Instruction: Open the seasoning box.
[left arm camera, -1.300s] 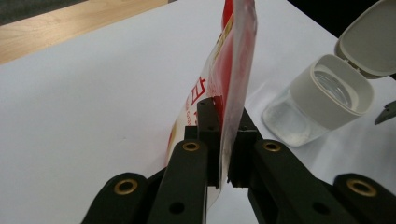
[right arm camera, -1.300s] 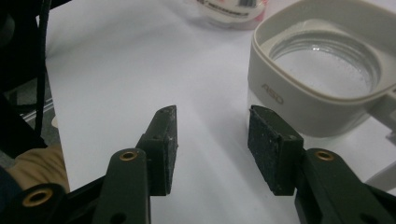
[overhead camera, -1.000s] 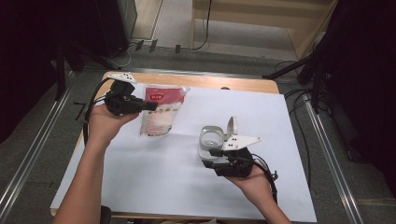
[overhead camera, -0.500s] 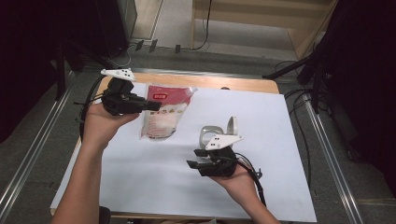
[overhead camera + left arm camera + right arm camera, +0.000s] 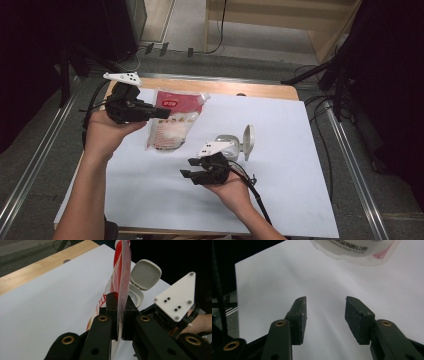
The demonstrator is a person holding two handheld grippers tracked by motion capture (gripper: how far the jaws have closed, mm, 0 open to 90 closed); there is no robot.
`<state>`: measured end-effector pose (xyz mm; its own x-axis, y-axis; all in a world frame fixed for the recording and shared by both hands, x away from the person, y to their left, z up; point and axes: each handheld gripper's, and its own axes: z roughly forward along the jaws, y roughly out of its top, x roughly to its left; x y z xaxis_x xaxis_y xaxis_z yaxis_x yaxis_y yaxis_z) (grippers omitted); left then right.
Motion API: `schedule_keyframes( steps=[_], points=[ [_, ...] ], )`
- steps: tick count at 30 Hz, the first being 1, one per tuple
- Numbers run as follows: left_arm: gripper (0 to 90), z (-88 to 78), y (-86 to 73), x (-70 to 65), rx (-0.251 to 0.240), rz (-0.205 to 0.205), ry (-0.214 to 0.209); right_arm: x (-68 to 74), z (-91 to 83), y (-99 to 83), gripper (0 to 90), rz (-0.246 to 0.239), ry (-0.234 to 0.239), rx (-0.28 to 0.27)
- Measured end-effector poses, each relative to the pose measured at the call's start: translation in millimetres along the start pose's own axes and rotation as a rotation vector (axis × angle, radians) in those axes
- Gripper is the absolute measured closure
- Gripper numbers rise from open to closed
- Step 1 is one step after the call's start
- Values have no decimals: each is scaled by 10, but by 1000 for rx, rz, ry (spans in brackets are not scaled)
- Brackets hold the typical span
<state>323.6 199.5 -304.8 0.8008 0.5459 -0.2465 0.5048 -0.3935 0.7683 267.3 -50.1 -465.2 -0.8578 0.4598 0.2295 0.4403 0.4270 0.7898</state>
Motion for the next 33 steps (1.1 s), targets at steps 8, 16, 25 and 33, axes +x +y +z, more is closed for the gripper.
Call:
schedule_keyframes(
  steps=[8, 16, 25, 33],
  points=[
    [878, -41, 7, -23, -3, -12, -22, -96, 224, -13, 398, 62, 7, 31],
    [878, -43, 27, -58, 25, -34, -39, -133, 310, 0, 379, 44, -16, -23],
    [877, -10, 44, -84, 53, -64, -60, -145, 400, -11, 416, 12, -27, -63],
    [875, 49, 18, -36, 64, -105, -102, -103, 377, 23, 430, -24, -35, -128]
  ],
)
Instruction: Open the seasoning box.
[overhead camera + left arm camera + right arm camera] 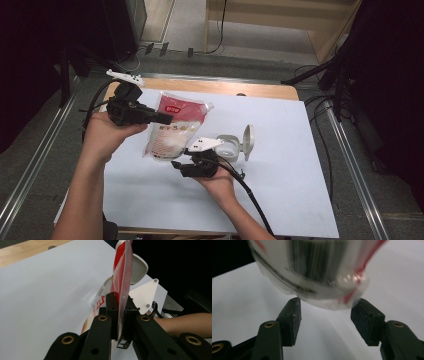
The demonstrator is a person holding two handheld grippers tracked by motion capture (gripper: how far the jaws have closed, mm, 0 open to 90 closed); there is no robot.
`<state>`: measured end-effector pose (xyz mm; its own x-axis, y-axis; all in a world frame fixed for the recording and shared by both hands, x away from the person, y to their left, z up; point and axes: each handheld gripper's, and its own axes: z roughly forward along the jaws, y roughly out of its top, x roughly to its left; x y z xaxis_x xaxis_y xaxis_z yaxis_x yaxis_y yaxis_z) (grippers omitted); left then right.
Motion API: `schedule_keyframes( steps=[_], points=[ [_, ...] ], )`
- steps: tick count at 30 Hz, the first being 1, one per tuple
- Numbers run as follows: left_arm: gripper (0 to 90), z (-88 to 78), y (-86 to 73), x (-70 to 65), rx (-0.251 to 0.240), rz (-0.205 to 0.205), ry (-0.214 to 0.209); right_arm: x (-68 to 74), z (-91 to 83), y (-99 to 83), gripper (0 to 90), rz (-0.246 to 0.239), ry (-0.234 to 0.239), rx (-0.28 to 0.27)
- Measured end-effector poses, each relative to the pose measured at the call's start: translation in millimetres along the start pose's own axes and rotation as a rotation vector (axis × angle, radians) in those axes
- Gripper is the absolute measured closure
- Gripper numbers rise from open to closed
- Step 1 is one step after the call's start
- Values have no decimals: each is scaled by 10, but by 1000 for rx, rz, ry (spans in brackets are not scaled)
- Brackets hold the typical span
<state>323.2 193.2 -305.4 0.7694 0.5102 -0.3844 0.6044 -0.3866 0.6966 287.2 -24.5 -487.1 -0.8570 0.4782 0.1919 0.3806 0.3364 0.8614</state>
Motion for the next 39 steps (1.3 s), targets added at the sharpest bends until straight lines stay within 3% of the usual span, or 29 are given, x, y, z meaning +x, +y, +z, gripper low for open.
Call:
schedule_keyframes(
  steps=[5, 7, 11, 14, 17, 19, 24, 26, 28, 30, 33, 39],
  points=[
    [874, 71, -1, 28, 10, -16, -16, 68, -1, 13, 487, -58, -1, 41],
    [874, 96, 3, 22, -1, -18, -21, 106, -8, 13, 496, -83, -9, 34],
    [863, 117, 6, 16, -11, -7, -16, 138, -24, 17, 525, -74, 16, 25],
    [850, 177, 10, -13, 11, 48, -21, 173, -40, 2, 555, -45, 41, 20],
    [808, 307, 12, -48, 86, 97, 58, 214, -66, 1, 574, -34, 52, 2],
    [793, 369, 3, -48, 107, 110, 33, 239, -92, 15, 577, -30, 40, -10],
    [827, 410, 3, -66, 87, 150, -21, 252, -177, 14, 580, -9, 60, -34],
    [861, 437, 10, -69, 91, 122, -46, 263, -189, 17, 578, -1, 65, -31],
    [888, 458, 19, -78, 110, 53, -66, 266, -178, 13, 571, 4, 64, -28],
    [900, 464, 23, -73, 128, 20, -77, 267, -171, 3, 568, 7, 72, -26],
    [900, 443, 12, -53, 131, -5, -125, 279, -166, -7, 565, 0, 86, -31],
    [900, 431, 12, -62, 145, -47, -167, 293, -118, -16, 509, -41, 60, -44]
  ],
)
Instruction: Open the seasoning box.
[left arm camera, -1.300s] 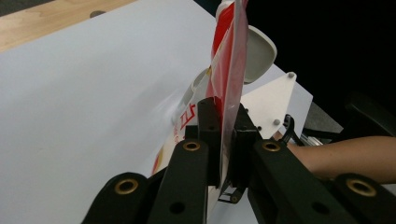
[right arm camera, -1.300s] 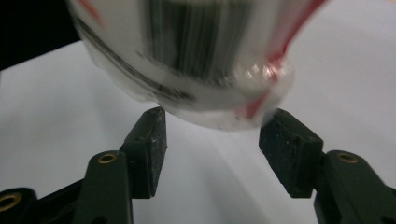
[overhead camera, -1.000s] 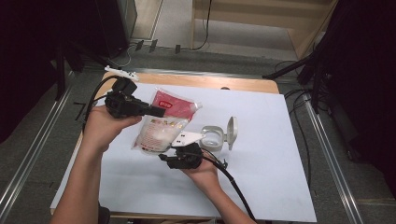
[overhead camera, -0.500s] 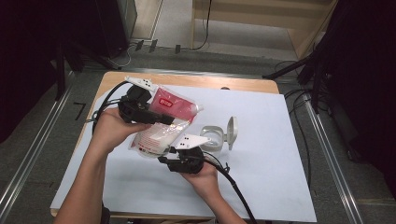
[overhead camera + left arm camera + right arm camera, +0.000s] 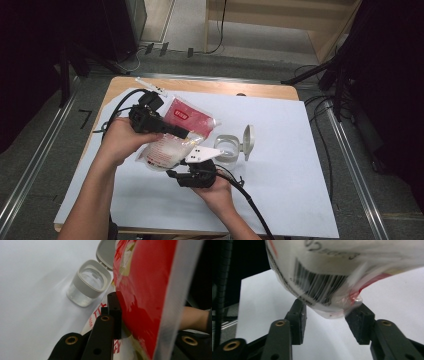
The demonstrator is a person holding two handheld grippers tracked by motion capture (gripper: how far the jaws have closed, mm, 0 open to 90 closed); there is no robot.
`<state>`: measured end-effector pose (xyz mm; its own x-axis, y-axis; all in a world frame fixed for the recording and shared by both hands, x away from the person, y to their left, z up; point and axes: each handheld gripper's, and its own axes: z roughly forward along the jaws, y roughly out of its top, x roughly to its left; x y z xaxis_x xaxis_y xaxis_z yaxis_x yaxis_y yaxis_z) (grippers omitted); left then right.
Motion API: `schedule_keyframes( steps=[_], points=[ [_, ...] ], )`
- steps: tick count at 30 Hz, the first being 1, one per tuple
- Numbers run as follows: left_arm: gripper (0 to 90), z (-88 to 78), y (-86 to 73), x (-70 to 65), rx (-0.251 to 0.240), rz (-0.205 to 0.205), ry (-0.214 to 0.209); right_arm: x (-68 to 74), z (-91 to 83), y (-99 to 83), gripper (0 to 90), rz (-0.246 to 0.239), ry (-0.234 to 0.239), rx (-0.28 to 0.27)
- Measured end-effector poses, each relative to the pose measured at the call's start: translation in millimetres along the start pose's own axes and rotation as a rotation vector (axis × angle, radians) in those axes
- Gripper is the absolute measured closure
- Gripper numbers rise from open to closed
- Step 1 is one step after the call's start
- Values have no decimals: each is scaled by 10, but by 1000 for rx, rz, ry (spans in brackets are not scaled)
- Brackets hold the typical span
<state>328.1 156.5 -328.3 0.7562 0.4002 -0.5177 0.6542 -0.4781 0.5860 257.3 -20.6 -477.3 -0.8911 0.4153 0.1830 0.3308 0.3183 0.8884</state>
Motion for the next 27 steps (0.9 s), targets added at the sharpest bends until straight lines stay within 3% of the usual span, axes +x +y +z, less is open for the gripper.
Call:
schedule_keyframes(
  steps=[1, 5, 7, 8, 9, 10, 11, 12, 13, 15, 17, 21, 27],
  points=[
    [900, 9, 4, -1, -2, -6, -8, 3, 14, -5, 493, -1, 2, -5],
    [900, 57, 17, 15, -12, -32, -16, 55, 68, -9, 452, -82, -71, -3],
    [900, 74, 16, 32, -17, -36, -27, 73, 68, -2, 461, -84, -81, -1],
    [900, 106, 23, 61, -23, -49, -28, 126, 63, 16, 487, -112, -134, -1],
    [899, 114, 29, 55, -23, -38, -7, 146, 64, 28, 494, -112, -146, 16],
    [898, 119, 36, 41, -25, -20, 28, 149, 63, 32, 511, -87, -130, 19],
    [895, 119, 36, 41, -25, -20, 28, 143, 50, 33, 525, -57, -108, 15],
    [887, 120, 49, 6, -26, 46, 70, 143, 39, 35, 535, -34, -90, 13],
    [882, 120, 49, 6, -26, 46, 70, 158, 29, 39, 546, -18, -82, 11],
    [877, 122, 42, -31, -44, 96, 70, 191, 6, 56, 571, -7, -56, 5],
    [876, 116, 49, -44, -47, 96, 68, 217, -18, 78, 584, -8, -32, -5],
    [832, 97, 39, -36, -54, 115, 99, 230, -57, 106, 592, 45, 20, -28],
    [789, 147, 20, -9, -38, 97, 57, 235, -111, 132, 597, 117, 57, -55]
  ],
)
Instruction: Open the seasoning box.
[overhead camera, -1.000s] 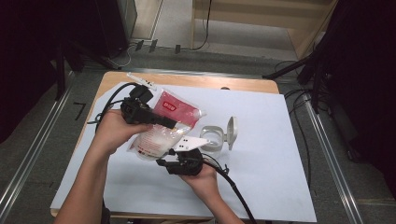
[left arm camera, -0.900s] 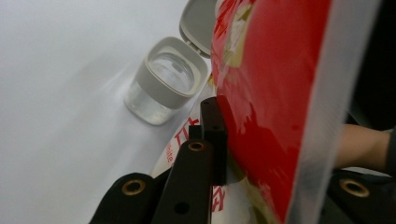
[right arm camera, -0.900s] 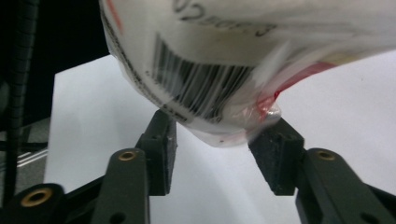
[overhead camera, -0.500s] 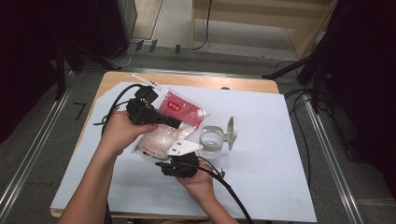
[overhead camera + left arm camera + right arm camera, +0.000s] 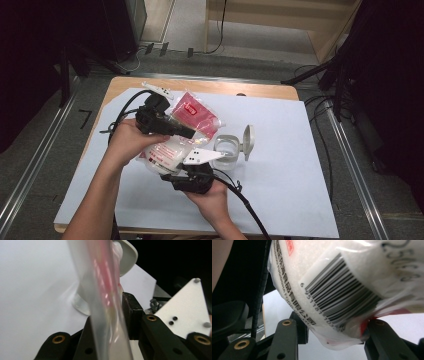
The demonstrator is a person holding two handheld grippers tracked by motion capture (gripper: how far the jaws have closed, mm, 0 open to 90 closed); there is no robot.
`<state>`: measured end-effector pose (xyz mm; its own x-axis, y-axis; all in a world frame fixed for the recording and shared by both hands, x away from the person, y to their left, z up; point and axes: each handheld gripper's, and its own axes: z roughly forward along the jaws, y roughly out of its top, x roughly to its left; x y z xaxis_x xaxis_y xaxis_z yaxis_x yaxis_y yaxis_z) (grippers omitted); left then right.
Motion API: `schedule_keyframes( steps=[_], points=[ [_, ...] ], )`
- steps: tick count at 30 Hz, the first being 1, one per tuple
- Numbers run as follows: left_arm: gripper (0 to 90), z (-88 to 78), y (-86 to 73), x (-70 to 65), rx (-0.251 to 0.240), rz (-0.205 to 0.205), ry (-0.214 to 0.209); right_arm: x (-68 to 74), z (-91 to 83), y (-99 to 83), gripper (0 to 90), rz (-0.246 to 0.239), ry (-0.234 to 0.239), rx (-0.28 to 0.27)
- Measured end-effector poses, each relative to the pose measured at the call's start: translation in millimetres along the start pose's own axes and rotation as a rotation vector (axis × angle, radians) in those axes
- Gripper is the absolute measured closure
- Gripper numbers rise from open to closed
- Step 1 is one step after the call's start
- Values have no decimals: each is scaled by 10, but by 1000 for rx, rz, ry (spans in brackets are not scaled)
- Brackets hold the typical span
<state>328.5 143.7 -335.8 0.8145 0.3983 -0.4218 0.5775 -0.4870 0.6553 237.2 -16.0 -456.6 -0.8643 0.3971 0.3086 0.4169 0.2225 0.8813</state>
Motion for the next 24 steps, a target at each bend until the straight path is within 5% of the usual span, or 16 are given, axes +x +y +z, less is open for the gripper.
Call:
schedule_keyframes(
  steps=[4, 6, 15, 18, 23, 24],
  points=[
    [773, 34, 2, -11, 29, -35, -11, -46, -47, 4, 599, 39, 11, -17],
    [811, 69, 13, -27, 54, -47, -39, 0, -45, 5, 595, 11, -18, 4],
    [845, 186, 63, -72, 110, -158, 23, 93, 48, 22, 516, -10, -112, 63],
    [845, 237, 64, -74, 132, -162, 43, 94, 105, 24, 531, 5, -137, 79],
    [778, 289, 79, -71, 149, -168, 31, 72, 128, 15, 566, 56, -125, 95],
    [755, 295, 82, -78, 155, -158, 58, 66, 125, 11, 577, 70, -110, 93]
  ],
)
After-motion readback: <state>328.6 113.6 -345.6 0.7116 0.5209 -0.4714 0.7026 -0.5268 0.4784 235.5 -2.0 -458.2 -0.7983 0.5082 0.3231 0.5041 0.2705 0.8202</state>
